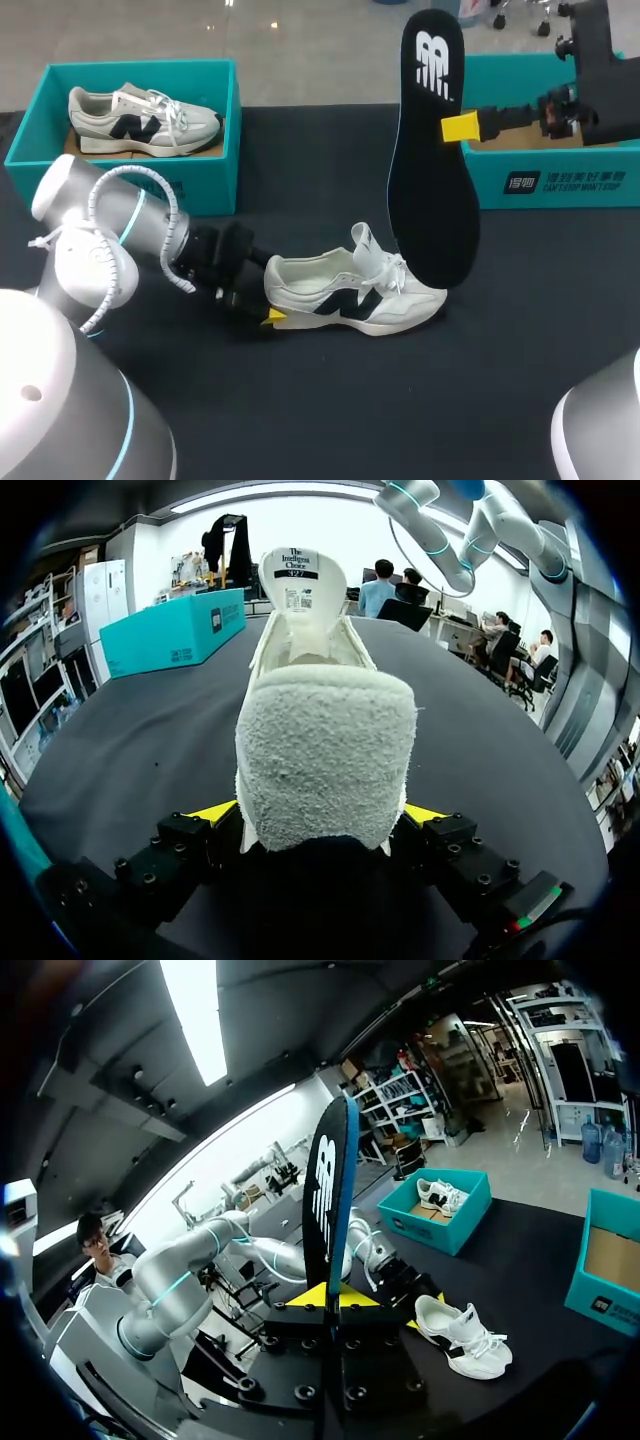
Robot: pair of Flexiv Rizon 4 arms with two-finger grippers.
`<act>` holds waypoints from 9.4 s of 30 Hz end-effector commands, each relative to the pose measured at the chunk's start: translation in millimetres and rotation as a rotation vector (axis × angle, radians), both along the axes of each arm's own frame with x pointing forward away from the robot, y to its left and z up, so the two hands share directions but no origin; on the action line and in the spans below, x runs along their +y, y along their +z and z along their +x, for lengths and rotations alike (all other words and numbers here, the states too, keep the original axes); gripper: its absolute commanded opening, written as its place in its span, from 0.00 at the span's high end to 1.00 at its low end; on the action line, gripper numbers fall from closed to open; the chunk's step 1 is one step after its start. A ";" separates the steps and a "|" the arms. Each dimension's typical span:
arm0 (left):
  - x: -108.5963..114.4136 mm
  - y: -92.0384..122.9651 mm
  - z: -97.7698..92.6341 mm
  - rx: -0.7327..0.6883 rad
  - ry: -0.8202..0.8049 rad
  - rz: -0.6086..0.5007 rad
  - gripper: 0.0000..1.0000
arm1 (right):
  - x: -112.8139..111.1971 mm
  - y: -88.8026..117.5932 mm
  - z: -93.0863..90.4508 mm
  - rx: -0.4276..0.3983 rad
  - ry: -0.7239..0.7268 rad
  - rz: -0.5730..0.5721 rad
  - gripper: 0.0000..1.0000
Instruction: Take the shoe out of the shoebox, open the shoe tongue, remove and reinsert the insole, then place the shoe into the shoebox
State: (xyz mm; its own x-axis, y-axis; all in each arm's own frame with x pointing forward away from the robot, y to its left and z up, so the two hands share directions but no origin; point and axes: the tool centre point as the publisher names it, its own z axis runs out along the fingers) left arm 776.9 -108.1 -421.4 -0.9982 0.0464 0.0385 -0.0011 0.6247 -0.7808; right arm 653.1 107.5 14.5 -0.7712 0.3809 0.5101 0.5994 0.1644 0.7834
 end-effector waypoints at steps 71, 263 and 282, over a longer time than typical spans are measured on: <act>24.3 67.5 2.5 0.033 -0.058 0.249 0.00 | 2.0 0.2 2.2 0.002 0.002 -0.002 1.00; -90.4 112.9 47.3 -0.450 -1.773 0.450 1.00 | 2.0 0.2 2.2 0.002 0.002 -0.002 1.00; -126.8 90.9 67.4 -0.455 -1.763 0.565 1.00 | 2.0 0.2 2.2 0.002 0.002 -0.002 1.00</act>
State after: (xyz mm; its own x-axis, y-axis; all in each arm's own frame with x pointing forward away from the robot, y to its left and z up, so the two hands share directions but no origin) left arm 840.8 -223.5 -326.8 0.2123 0.9726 0.0943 0.9458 -0.1803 -0.2700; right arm 652.3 106.9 14.0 -0.7713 0.3807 0.5101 0.5990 0.1631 0.7840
